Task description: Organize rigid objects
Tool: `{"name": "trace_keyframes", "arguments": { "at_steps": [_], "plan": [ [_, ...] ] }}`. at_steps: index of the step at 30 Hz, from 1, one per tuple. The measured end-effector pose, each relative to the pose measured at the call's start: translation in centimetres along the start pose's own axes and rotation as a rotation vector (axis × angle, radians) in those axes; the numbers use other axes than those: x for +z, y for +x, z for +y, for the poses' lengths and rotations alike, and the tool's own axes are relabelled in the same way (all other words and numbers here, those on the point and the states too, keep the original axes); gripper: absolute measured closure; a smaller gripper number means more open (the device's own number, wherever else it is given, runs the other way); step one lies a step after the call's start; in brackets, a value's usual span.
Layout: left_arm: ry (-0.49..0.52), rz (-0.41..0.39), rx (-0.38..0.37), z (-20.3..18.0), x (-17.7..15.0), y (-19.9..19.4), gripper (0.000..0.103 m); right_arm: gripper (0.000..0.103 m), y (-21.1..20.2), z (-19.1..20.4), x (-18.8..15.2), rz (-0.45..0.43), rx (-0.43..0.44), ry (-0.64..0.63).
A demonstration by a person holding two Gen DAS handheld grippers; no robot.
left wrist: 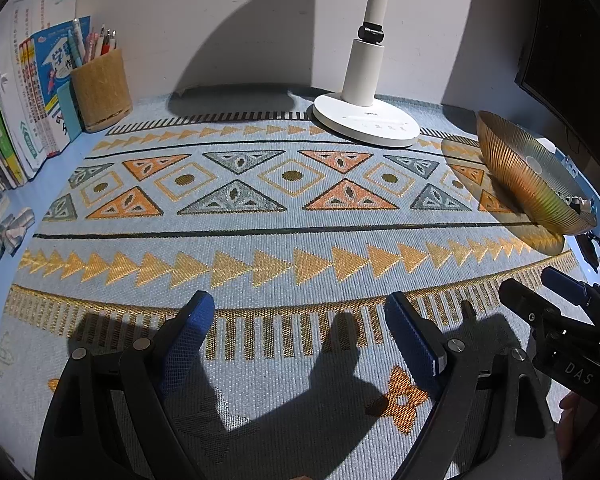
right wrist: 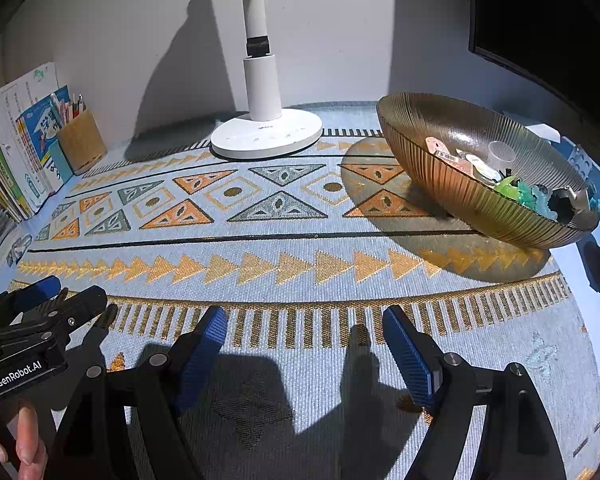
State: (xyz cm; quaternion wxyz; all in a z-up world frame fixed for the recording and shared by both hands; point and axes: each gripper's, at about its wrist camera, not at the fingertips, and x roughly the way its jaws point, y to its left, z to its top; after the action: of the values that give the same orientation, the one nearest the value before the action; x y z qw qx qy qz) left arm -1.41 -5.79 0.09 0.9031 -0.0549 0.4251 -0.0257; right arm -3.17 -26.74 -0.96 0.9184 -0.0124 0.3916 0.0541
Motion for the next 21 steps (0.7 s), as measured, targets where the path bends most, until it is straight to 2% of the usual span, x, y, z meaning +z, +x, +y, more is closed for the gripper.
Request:
{"name": "trace_keyframes", "arguments": {
  "at_steps": [21],
  "plan": [
    [0.004, 0.003, -0.006, 0.15, 0.07, 0.09, 0.017, 0.024, -0.02, 0.00, -0.01, 0.000, 0.001, 0.000]
  ]
}}
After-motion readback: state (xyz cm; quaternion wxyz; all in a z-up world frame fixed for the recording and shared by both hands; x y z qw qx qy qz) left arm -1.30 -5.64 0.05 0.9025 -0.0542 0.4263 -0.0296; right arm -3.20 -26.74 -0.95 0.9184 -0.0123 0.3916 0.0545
